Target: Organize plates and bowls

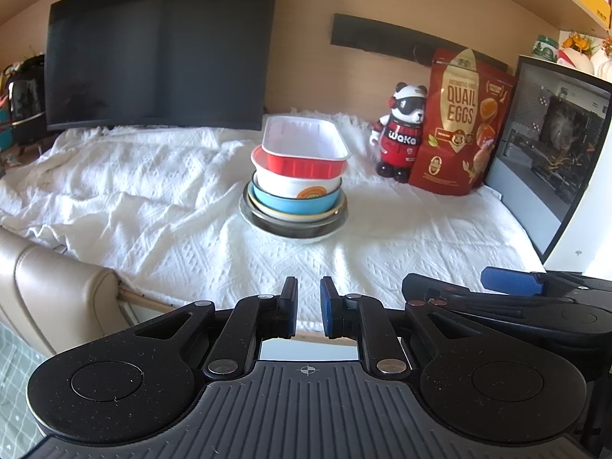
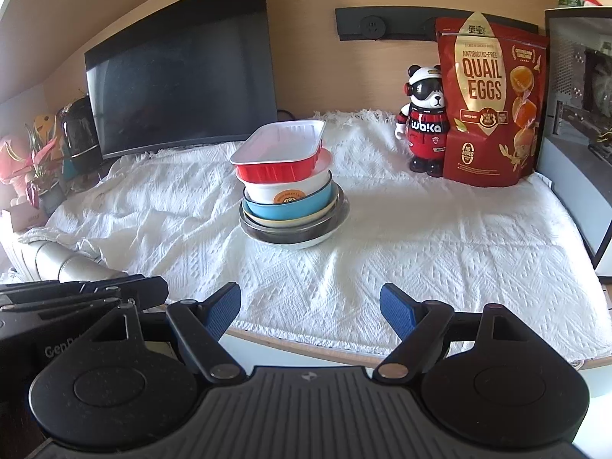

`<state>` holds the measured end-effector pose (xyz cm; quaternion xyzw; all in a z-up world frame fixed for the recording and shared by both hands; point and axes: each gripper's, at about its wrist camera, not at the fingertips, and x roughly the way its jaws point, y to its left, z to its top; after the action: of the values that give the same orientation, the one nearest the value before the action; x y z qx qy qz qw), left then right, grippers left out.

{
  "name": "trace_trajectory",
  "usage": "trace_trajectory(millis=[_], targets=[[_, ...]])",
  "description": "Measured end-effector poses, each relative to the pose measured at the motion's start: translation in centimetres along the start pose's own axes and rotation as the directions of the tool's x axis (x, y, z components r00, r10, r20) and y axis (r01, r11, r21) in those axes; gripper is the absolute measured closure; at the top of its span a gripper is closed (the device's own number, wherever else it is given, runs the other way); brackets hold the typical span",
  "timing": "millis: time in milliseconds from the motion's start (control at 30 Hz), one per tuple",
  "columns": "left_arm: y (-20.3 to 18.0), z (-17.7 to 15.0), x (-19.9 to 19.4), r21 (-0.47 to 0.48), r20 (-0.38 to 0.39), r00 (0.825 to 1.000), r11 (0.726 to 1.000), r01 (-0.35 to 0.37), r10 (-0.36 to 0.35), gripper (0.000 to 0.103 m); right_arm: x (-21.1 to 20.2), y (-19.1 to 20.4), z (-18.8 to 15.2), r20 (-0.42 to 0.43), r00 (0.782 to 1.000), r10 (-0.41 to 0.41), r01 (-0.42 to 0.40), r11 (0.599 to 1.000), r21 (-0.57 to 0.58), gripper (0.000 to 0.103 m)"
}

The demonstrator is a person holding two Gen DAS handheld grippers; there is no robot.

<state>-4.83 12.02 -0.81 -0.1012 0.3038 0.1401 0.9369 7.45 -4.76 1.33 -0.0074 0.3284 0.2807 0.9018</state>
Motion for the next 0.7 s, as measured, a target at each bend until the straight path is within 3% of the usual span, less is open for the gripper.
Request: trace_trajectory(millis=[700], targets=[[-0.36,0.03,0.28,0.008,-0.009,1.0,1.0,0.016,-0.016,0.088,-0.21,-0.85,-0.08,-0.001,1.0,-0.016,0.016,1.0,0.018,0.022]])
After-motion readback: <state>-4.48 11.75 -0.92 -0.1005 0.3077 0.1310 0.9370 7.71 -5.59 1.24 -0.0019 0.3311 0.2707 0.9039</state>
